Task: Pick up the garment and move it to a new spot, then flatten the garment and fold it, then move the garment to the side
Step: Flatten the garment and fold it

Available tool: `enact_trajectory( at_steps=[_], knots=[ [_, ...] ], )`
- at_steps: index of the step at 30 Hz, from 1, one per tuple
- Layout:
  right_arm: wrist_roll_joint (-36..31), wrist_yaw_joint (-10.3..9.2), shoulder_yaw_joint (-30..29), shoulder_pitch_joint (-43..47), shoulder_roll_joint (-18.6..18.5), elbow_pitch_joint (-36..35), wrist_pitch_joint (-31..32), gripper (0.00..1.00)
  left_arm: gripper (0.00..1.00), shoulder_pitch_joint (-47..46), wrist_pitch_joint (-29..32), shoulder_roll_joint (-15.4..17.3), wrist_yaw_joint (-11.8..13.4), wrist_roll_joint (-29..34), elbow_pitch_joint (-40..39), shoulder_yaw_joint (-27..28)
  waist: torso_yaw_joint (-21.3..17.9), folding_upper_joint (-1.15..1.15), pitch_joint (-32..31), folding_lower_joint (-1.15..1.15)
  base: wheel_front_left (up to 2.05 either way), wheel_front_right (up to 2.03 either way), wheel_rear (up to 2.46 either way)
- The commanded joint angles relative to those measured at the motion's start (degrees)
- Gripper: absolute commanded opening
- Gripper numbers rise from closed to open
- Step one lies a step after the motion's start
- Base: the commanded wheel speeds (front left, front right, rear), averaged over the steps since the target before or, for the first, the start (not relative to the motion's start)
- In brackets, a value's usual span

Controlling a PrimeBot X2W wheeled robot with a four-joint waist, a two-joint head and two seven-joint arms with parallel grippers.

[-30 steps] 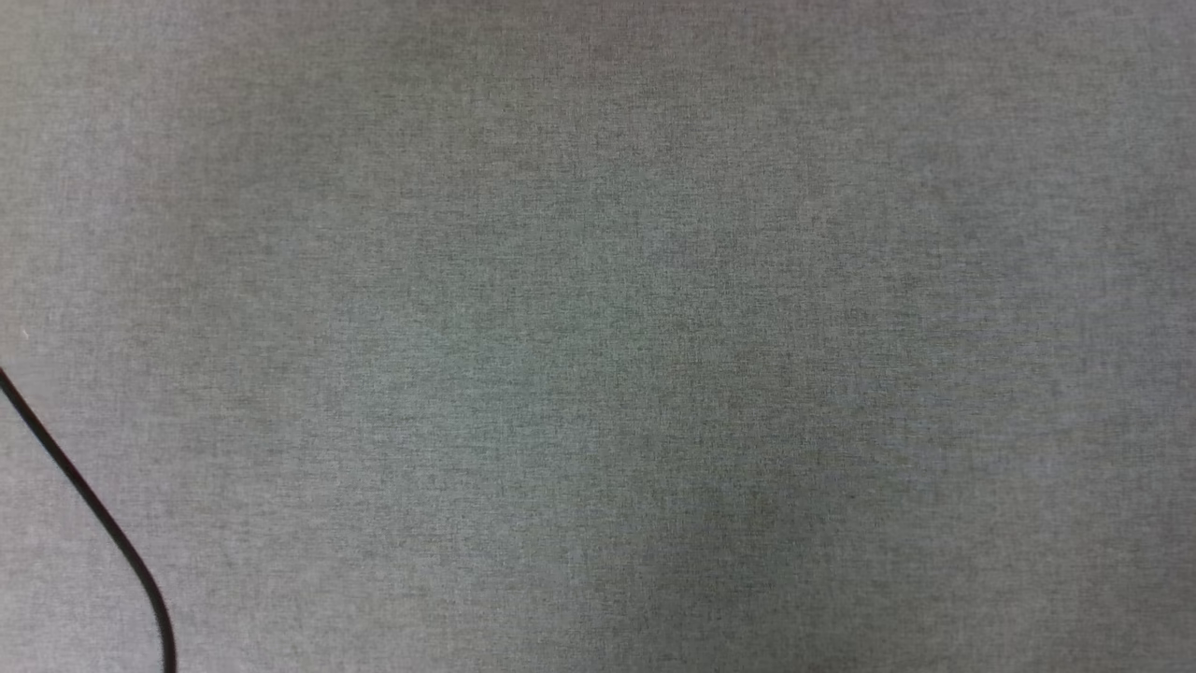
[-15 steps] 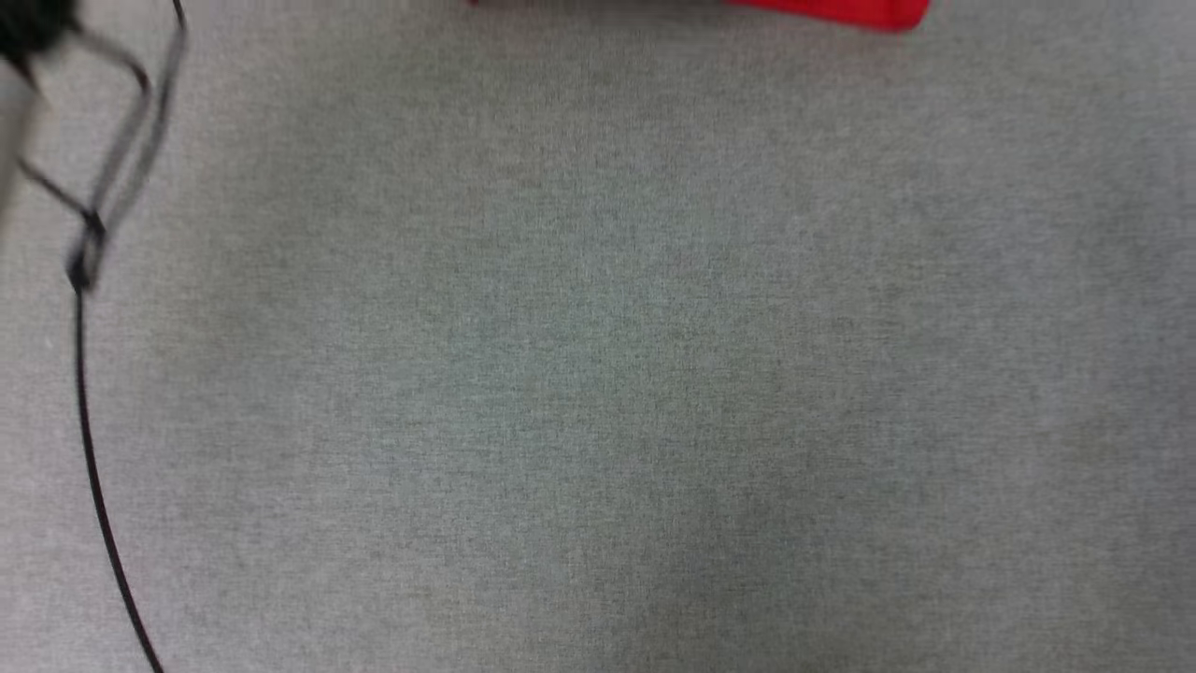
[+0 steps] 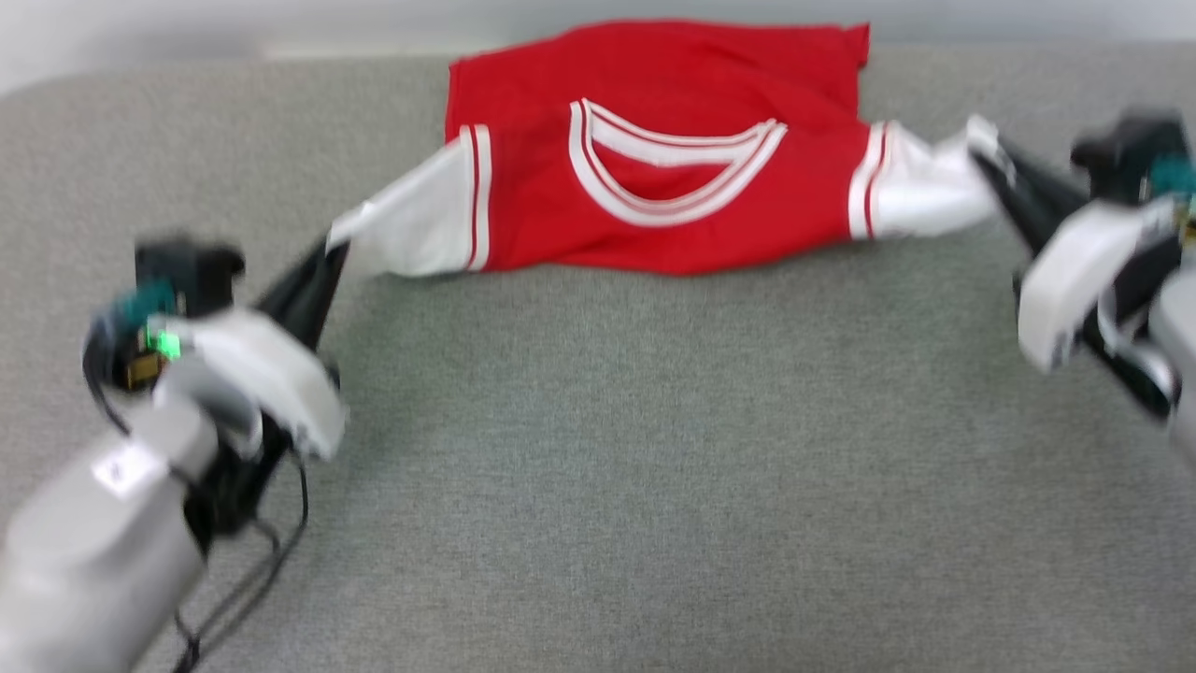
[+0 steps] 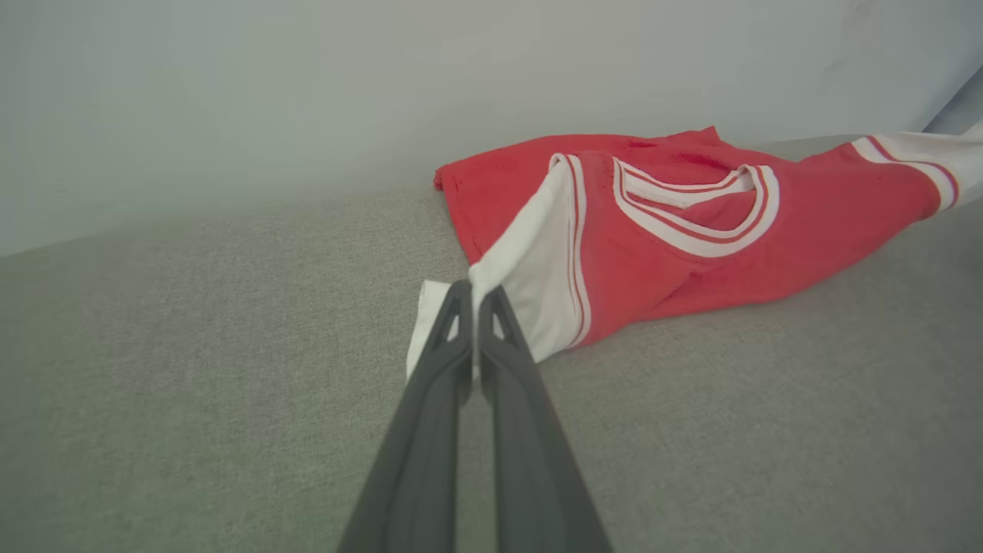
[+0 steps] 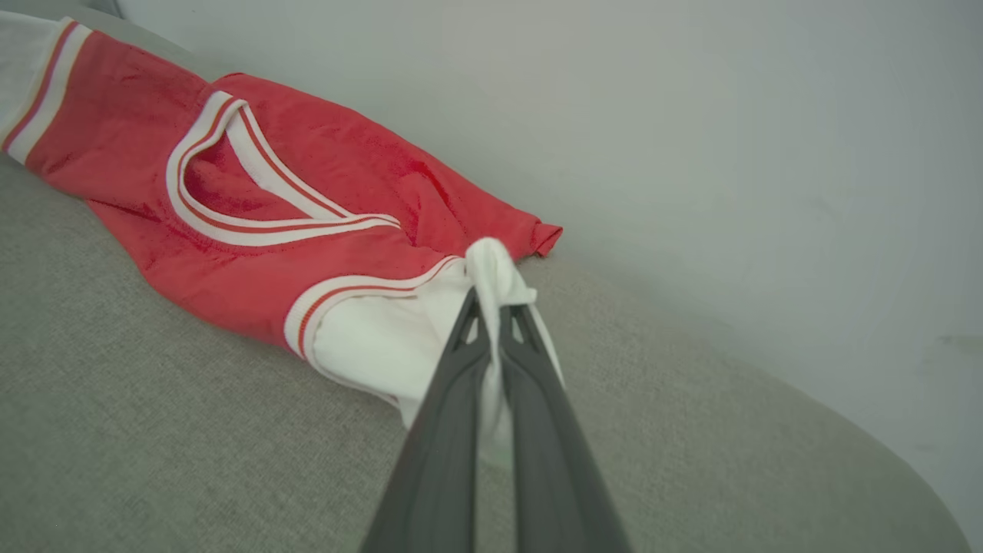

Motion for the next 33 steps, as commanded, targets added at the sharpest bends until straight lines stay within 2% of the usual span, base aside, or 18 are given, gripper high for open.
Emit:
enact_trajectory(
  at_steps=[1, 9, 13, 14, 21, 27, 28, 29, 33],
  knots=[
    [0.79, -0.04, 0.2, 2.28, -0.64, -0.58, -0.27, 0.0, 0.0, 2.13, -0.35, 0.41, 0.63, -0.41, -1.14, 0.12, -0.19, 0.0, -2.44, 0.01, 0.0, 0.0, 0.0],
    [4.0, -0.04, 0.01, 18.99, -4.88, -4.22, -0.77, 0.0, 0.0, 19.54, -0.75, 4.55, 6.19, -4.21, -9.18, 0.27, -0.01, 0.0, -8.62, 0.01, 0.0, 0.0, 0.0],
    [5.72, -0.04, -2.16, 26.99, -6.27, -5.71, -0.49, 0.0, 0.0, 26.76, -0.86, 5.75, 7.82, -5.94, -11.02, 1.14, -0.19, 0.0, -11.26, 0.01, 0.0, 0.0, 0.0],
    [6.61, -0.04, -4.08, 32.74, -7.18, -7.05, 0.19, 0.0, 0.0, 31.01, -0.91, 6.61, 9.1, -6.12, -11.89, 1.28, -0.34, 0.0, -12.82, 0.01, 0.0, 0.0, 0.0],
    [8.14, -0.06, -9.86, 46.01, -9.0, -10.92, 2.67, 0.0, 0.0, 41.75, -0.87, 7.41, 11.93, -7.17, -14.63, 4.92, -0.56, 0.0, -15.45, 0.01, 0.0, 0.0, 0.0],
    [9.09, -0.07, -15.33, 53.87, -10.33, -15.07, 7.48, 0.01, 0.0, 47.21, -0.83, 6.82, 12.76, -5.58, -17.32, 7.64, 0.2, 0.0, -15.57, 0.01, 0.0, 0.0, 0.0],
    [9.22, -0.07, -16.15, 54.44, -10.39, -16.35, 8.55, 0.46, 0.0, 47.37, -0.83, 6.57, 12.87, -5.18, -17.68, 7.88, 0.32, 0.0, -15.43, 0.01, 0.0, 0.0, 0.0],
    [9.13, -0.07, -17.6, 54.38, -10.65, -17.57, 9.14, 1.0, 0.0, 47.29, -0.83, 6.26, 12.89, -4.68, -18.14, 8.17, 0.43, 0.0, -15.27, 0.01, 0.0, 0.0, 0.0],
    [6.84, -0.04, -22.73, 52.38, -12.1, -22.82, 12.15, 1.0, 0.0, 45.79, -0.83, 4.75, 13.6, -2.51, -20.07, 9.69, 0.79, 0.0, -14.32, 0.01, 0.0, 0.0, 0.0]
  ],
)
